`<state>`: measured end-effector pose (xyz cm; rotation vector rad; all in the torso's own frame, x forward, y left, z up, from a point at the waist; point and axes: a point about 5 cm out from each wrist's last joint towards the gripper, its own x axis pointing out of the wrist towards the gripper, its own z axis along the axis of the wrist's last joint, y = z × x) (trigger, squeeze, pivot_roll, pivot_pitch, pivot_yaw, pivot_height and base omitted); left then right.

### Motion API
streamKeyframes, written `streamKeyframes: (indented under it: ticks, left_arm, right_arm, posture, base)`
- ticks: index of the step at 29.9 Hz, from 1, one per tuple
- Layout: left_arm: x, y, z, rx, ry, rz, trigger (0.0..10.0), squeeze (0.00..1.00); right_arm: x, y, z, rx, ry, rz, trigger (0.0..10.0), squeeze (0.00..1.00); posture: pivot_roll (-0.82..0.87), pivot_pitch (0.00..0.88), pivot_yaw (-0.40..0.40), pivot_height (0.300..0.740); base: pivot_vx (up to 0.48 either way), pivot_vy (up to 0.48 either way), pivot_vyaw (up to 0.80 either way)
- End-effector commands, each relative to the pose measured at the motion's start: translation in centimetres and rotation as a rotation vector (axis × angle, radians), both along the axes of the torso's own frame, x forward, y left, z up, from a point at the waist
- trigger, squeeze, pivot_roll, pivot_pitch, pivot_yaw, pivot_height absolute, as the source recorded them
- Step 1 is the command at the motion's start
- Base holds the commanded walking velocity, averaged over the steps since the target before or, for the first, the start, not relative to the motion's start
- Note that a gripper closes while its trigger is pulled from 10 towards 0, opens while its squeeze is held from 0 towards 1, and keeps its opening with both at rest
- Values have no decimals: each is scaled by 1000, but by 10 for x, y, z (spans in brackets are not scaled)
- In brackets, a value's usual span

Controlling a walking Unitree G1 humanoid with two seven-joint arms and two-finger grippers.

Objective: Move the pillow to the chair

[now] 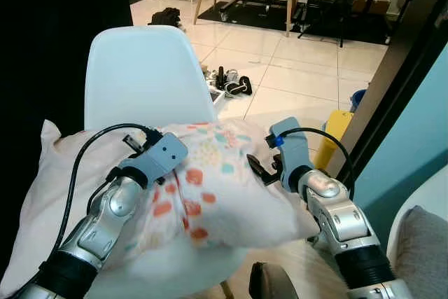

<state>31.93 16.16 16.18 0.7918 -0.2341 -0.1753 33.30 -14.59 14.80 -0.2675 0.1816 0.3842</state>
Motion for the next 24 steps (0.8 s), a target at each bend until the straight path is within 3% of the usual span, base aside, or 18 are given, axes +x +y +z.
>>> streamKeyframes:
  ticks: [1, 4, 5, 6, 7, 10, 11, 12, 13, 14, 15, 16, 18, 19, 20, 23, 24]
  left_arm:
    - [1, 5, 3, 72, -4, 6, 10000, 1000]
    - [-1, 13, 13, 186, 25, -28, 10000, 1000]
    - [-1, 13, 13, 186, 25, -28, 10000, 1000]
    - [-5, 17, 15, 243, 85, -61, 10000, 1000]
    - [-11, 23, 20, 264, 141, -88, 10000, 1000]
    - [-15, 26, 23, 276, 175, -105, 10000, 1000]
    - [-21, 28, 28, 233, 212, -136, 10000, 1000]
    - [-29, 26, 36, 118, 217, -197, 10000, 1000]
    - [-29, 26, 36, 118, 217, -197, 10000, 1000]
    - [-35, 24, 40, 39, 215, -242, 10000, 569]
    - [-39, 19, 45, -96, 193, -271, 10000, 0]
    - [-41, 16, 48, -182, 177, -282, 10000, 0]
    - [-42, 14, 48, -225, 170, -282, 10000, 0]
    - [-43, 5, 40, -338, 165, -260, 10000, 0]
    - [-43, 5, 40, -338, 165, -260, 10000, 0]
    - [-49, -18, 13, -674, 187, -137, 10000, 0]
    - [-49, -18, 13, -674, 187, -137, 10000, 0]
  right_arm:
    - [-1, 0, -2, 0, 11, 1, 10000, 0]
    - [-1, 0, -2, 1, 14, 4, 10000, 0]
    - [-1, 0, -2, 1, 14, 4, 10000, 0]
    - [-1, 1, -2, 19, 18, 11, 10000, 0]
    - [-2, 6, -1, 55, 21, 30, 10000, 0]
    - [-3, 8, 0, 80, 22, 43, 10000, 0]
    - [-4, 13, 3, 141, 12, 61, 10000, 0]
    - [-7, 19, 10, 248, -15, 101, 10000, 0]
    - [-7, 19, 10, 248, -15, 101, 10000, 0]
    - [-9, 23, 15, 321, -37, 127, 10000, 0]
    - [-13, 28, 21, 386, -71, 162, 10000, 0]
    - [-15, 30, 25, 417, -91, 183, 10000, 0]
    - [-16, 32, 27, 428, -100, 192, 10000, 0]
    - [-17, 34, 25, 419, -109, 193, 10000, 0]
    - [-17, 34, 25, 419, -109, 193, 10000, 0]
    - [-18, 33, 21, 397, -119, 176, 10000, 0]
    - [-18, 33, 21, 397, -119, 176, 10000, 0]
  posture:
    - [-41, 0, -78, 551]
    - [-40, 0, -80, 551]
    - [-40, 0, -80, 551]
    - [-38, 0, -82, 551]
    - [-38, 0, -82, 551]
    - [-38, 0, -82, 551]
    - [-35, 0, -82, 551]
    - [-30, 0, -80, 551]
    - [-30, 0, -80, 551]
    - [-30, 0, -80, 556]
    - [-23, 0, -82, 561]
    - [-23, 0, -82, 566]
    - [-22, 0, -80, 571]
    - [-22, 0, -79, 576]
    - [-22, 0, -79, 576]
    - [-27, 0, -86, 590]
    - [-27, 0, -86, 590]
  base:
    - [0, 0, 0]
    - [0, 0, 0]
    - [0, 0, 0]
    - [0, 0, 0]
    - [0, 0, 0]
    - [0, 0, 0]
    - [0, 0, 0]
    - [0, 0, 0]
    - [0, 0, 0]
    - [0, 0, 0]
    - [0, 0, 0]
    - [0, 0, 0]
    - [0, 0, 0]
    - [0, 0, 0]
    - [0, 0, 0]
    - [-395, 0, 0]
    - [-480, 0, 0]
